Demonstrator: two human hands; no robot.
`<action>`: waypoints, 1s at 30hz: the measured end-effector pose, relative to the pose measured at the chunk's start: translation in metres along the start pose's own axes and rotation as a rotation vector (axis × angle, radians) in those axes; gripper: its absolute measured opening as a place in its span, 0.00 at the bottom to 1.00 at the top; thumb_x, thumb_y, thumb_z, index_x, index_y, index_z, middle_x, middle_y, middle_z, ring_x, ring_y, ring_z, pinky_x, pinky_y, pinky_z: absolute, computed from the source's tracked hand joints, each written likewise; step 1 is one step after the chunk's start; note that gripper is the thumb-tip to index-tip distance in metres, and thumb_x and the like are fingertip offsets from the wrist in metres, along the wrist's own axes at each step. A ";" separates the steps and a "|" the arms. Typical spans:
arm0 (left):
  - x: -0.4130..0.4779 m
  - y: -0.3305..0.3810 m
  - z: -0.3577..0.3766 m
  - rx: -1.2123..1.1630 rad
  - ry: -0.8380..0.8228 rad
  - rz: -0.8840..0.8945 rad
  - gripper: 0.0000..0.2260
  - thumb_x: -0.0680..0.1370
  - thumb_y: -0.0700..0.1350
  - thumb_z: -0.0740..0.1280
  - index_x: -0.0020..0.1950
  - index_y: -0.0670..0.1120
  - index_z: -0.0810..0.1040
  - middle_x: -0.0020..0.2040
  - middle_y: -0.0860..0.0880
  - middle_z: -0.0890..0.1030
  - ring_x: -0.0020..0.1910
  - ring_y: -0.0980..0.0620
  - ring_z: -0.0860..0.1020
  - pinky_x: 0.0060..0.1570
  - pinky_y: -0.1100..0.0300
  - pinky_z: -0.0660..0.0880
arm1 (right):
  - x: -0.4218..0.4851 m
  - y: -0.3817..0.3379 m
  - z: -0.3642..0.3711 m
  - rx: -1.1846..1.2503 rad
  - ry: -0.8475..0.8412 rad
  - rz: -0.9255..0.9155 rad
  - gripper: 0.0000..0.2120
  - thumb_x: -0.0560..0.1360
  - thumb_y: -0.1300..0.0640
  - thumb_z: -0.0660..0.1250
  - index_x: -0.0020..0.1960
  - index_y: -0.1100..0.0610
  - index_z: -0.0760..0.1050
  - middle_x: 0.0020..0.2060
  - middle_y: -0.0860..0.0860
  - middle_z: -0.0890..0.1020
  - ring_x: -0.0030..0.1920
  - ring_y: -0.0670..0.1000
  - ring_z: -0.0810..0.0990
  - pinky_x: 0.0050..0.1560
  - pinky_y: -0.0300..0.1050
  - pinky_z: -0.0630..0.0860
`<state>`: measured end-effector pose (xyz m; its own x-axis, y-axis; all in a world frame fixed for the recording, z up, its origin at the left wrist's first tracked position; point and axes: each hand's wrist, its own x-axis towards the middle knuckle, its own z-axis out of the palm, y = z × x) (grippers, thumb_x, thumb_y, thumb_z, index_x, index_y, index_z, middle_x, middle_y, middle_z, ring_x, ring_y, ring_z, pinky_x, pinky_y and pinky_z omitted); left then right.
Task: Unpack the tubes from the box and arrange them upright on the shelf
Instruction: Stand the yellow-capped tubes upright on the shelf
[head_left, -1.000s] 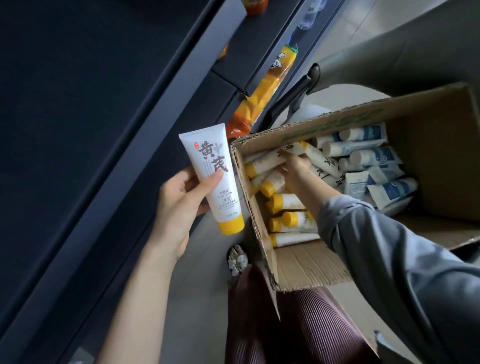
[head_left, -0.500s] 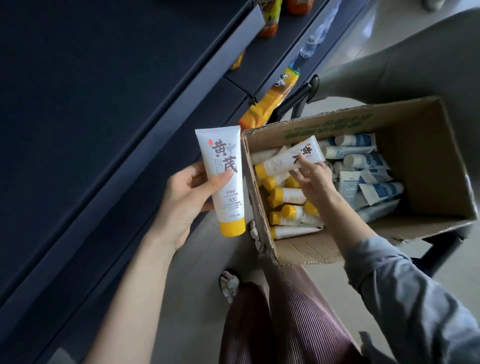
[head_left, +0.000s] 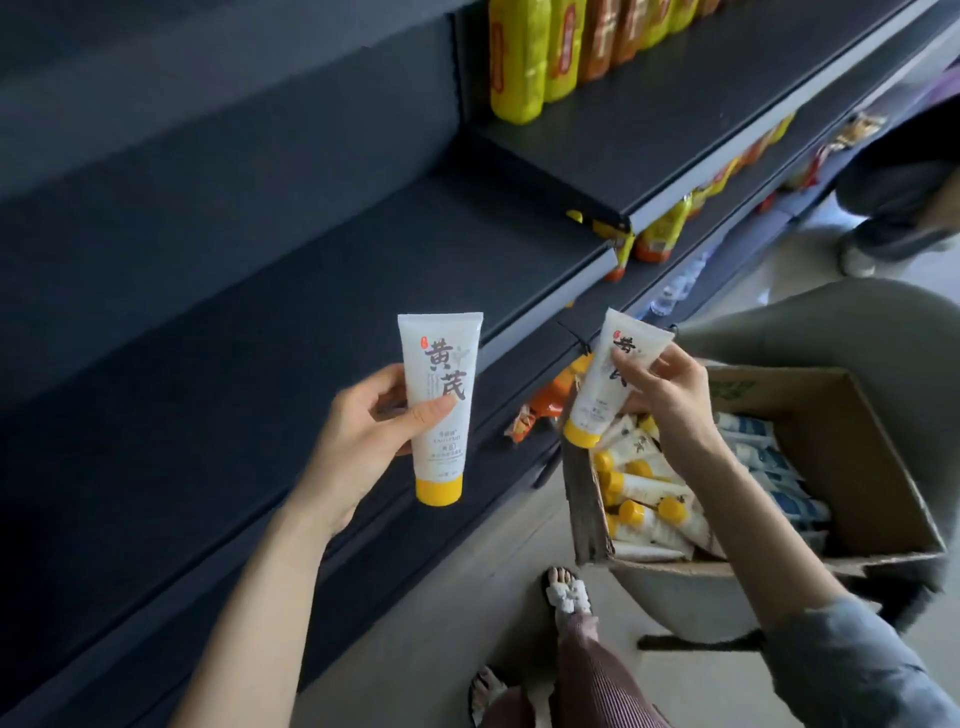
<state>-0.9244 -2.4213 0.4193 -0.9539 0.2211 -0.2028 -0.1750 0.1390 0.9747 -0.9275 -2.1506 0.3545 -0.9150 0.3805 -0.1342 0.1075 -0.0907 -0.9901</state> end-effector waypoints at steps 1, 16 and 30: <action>-0.009 0.009 -0.009 0.004 0.019 0.023 0.12 0.67 0.51 0.72 0.49 0.53 0.82 0.48 0.53 0.84 0.49 0.55 0.82 0.43 0.61 0.80 | -0.005 -0.019 0.009 -0.001 -0.033 -0.039 0.03 0.74 0.60 0.70 0.48 0.56 0.79 0.41 0.52 0.83 0.42 0.51 0.82 0.42 0.47 0.79; -0.142 0.134 -0.105 0.132 0.190 0.489 0.11 0.69 0.51 0.72 0.51 0.58 0.82 0.51 0.57 0.84 0.50 0.58 0.82 0.44 0.71 0.75 | -0.107 -0.227 0.130 -0.012 -0.545 -0.535 0.06 0.69 0.55 0.71 0.46 0.51 0.81 0.44 0.47 0.86 0.44 0.47 0.84 0.44 0.42 0.81; -0.266 0.196 -0.225 0.199 0.713 0.667 0.13 0.66 0.52 0.72 0.50 0.58 0.83 0.50 0.55 0.84 0.50 0.57 0.82 0.43 0.63 0.79 | -0.154 -0.301 0.297 0.114 -0.909 -0.627 0.03 0.74 0.60 0.70 0.46 0.54 0.82 0.42 0.49 0.85 0.42 0.47 0.83 0.41 0.39 0.79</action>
<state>-0.7601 -2.6700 0.6849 -0.7769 -0.3095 0.5483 0.4321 0.3712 0.8219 -0.9342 -2.4558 0.6857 -0.7441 -0.4242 0.5161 -0.4680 -0.2202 -0.8558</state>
